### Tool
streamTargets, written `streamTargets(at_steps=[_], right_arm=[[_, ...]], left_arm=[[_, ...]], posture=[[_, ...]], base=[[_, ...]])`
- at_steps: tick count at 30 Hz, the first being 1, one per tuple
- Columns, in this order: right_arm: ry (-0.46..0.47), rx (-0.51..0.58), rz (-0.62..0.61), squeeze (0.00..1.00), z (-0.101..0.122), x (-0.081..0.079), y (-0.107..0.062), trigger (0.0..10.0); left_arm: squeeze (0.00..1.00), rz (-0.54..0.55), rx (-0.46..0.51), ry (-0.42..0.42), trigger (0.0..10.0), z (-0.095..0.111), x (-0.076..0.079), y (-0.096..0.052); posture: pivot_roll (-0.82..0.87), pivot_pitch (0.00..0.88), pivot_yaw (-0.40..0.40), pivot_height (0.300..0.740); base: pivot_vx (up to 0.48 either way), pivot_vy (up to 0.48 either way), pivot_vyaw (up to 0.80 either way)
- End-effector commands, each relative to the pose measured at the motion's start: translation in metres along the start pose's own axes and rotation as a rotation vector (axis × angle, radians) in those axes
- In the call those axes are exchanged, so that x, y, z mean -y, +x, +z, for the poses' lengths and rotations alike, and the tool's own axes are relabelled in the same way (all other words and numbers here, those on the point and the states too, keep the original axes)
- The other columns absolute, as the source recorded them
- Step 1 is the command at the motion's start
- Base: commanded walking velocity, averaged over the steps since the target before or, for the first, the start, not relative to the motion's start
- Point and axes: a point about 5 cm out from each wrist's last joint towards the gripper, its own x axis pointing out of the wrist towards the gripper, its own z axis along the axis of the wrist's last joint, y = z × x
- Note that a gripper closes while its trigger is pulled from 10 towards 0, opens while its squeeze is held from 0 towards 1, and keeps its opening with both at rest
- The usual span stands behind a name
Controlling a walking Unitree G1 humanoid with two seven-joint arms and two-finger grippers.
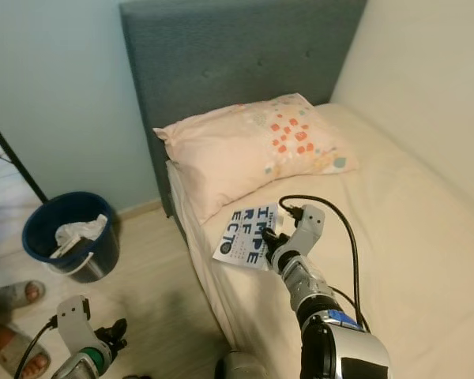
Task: Clean up the room
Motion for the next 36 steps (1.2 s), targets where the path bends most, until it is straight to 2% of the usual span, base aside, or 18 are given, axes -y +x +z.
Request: streamTargets(at_steps=[1,10,14,16,19,21,22,23,26,29,31,36], right_arm=[[0.033,0.046,0.034,0.0,0.011,-0.01,0.005,10.0],[0.105,0.071,0.057,0.0,0.019,-0.019,0.009,10.0],[0.135,0.102,0.082,0.0,0.028,-0.025,0.012,10.0],[0.131,0.128,0.082,0.0,0.035,-0.026,0.013,10.0],[0.133,0.136,0.082,0.0,0.037,-0.026,0.013,10.0],[0.127,0.155,0.081,0.0,0.041,-0.025,0.013,10.0],[0.127,0.155,0.081,0.0,0.041,-0.025,0.013,10.0],[0.119,0.161,0.073,0.0,0.042,-0.023,0.012,10.0],[0.109,0.176,0.033,0.0,0.044,-0.014,0.009,10.0],[0.107,0.199,-0.017,0.0,0.047,-0.004,0.006,10.0],[0.099,0.227,-0.098,0.0,0.052,0.009,0.001,10.0],[0.108,0.242,-0.141,0.0,0.054,0.017,-0.001,10.0]], left_arm=[[0.0,0.013,-0.009,0.012,10.0,-0.002,-0.003,-0.001],[0.0,0.004,0.019,0.015,10.0,0.003,-0.002,0.0],[0.0,-0.035,0.076,0.059,10.0,0.018,0.004,0.003],[0.0,-0.091,0.151,0.068,10.0,0.034,0.013,0.006],[0.0,-0.111,0.177,0.071,10.0,0.039,0.016,0.007],[0.0,-0.134,0.23,0.128,10.0,0.053,0.021,0.008],[0.0,-0.134,0.23,0.128,10.0,0.053,0.021,0.008],[0.0,-0.144,0.255,0.162,10.0,0.06,0.023,0.008],[0.0,-0.164,0.303,0.19,10.0,0.07,0.026,0.008],[0.0,-0.175,0.347,0.161,10.0,0.079,0.027,0.008],[0.0,-0.183,0.377,0.145,10.0,0.085,0.028,0.008],[0.0,-0.19,0.389,0.148,10.0,0.087,0.029,0.007]], posture=[[-0.17,0.0,0.002,0.74],[-0.16,0.0,0.006,0.73],[-0.16,0.0,0.006,0.715],[-0.15,0.0,0.006,0.705],[-0.15,0.0,0.006,0.7],[-0.15,0.0,0.007,0.69],[-0.15,0.0,0.007,0.69],[-0.15,0.0,0.007,0.685],[-0.15,0.0,0.007,0.675],[-0.15,0.0,0.012,0.665],[-0.15,0.0,0.014,0.655],[-0.15,0.0,0.015,0.645]], base=[[0.0,0.0,0.0],[0.0,0.0,0.0],[0.0,0.0,0.0],[0.0,0.0,0.0],[0.0,0.0,0.0],[0.0,0.0,0.0],[0.0,0.0,0.0],[0.0,0.0,0.0],[0.0,0.0,0.0],[0.0,0.0,0.0],[0.0,0.0,0.0],[0.0,0.0,0.0]])
